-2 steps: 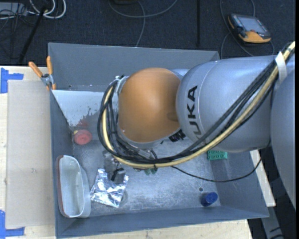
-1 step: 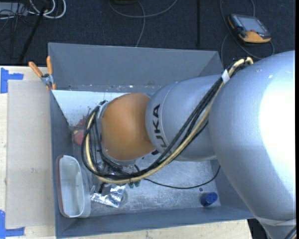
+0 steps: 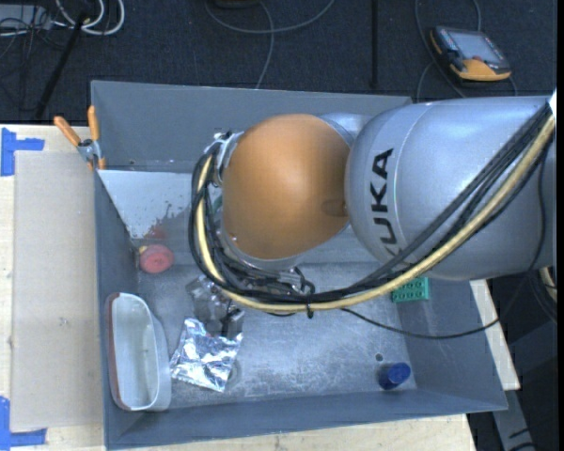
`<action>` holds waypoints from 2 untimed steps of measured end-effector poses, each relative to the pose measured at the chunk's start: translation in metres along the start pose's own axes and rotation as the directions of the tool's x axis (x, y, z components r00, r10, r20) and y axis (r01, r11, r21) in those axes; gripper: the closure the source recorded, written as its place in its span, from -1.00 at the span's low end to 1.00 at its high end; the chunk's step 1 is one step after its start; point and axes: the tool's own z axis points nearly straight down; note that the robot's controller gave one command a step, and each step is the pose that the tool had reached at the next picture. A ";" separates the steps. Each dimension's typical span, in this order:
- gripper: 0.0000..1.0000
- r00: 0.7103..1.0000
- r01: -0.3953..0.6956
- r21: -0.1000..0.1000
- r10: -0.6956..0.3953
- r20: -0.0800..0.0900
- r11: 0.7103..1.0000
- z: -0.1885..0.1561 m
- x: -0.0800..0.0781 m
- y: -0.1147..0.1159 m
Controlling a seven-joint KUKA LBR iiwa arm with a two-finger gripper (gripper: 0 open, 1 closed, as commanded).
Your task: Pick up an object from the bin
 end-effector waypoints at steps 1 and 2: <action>-1.00 1.000 -0.003 -0.002 0.003 -0.006 1.000 0.003 0.001 0.000; -1.00 0.987 0.161 -0.001 -0.161 -0.002 0.987 -0.018 -0.040 -0.039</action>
Offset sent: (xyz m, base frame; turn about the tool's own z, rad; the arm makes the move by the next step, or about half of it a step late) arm 0.0000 0.0000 0.0000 0.0000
